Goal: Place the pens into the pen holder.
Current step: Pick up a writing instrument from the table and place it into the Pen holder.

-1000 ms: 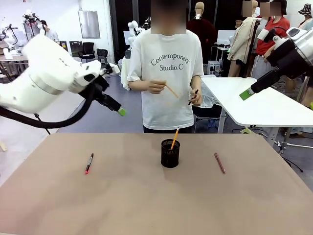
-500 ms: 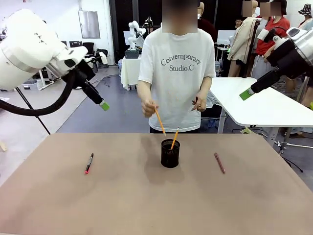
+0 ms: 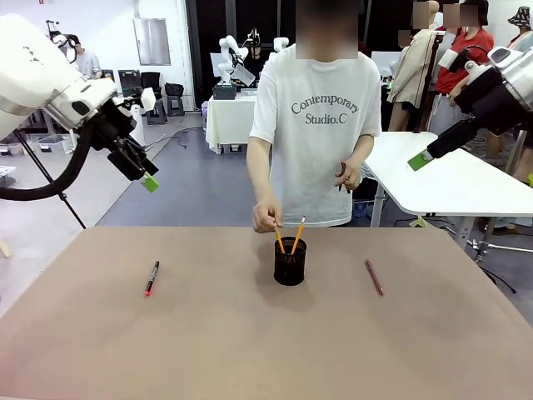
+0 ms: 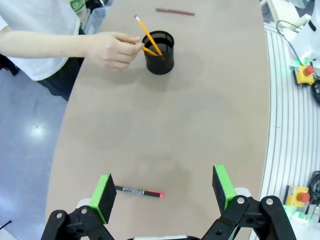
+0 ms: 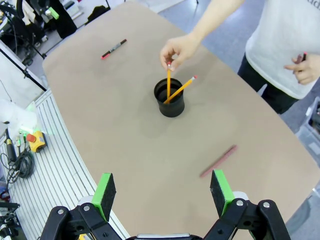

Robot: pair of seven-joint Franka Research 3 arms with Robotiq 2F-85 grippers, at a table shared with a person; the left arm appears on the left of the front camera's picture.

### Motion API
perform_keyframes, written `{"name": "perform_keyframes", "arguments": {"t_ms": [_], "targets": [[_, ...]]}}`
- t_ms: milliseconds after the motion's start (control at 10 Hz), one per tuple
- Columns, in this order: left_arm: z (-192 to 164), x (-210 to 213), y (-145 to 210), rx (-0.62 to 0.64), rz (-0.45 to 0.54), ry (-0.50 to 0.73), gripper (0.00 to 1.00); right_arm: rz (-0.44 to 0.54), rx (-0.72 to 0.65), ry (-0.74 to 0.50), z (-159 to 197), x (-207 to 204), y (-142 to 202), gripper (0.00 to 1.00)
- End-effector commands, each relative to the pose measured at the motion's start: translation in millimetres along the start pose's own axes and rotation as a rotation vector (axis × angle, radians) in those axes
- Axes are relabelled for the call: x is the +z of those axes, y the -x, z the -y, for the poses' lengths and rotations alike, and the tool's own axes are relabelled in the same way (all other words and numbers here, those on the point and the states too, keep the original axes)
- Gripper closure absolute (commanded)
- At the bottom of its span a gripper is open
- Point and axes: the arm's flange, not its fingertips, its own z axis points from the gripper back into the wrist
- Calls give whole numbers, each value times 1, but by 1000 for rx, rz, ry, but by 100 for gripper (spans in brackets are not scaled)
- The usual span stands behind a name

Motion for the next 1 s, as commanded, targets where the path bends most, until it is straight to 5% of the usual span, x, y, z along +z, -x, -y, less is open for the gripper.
{"name": "perform_keyframes", "arguments": {"t_ms": [0, 100, 900], "targets": [[5, 1, 10, 33, 114, -20, 0, 17, 3, -15, -1, 0, 0, 0], [0, 0, 0, 0, 0, 0, 0, 17, 3, -15, -1, 0, 0, 0], [0, 0, 0, 0, 0, 0, 0, 17, 3, -15, -1, 0, 0, 0]]}}
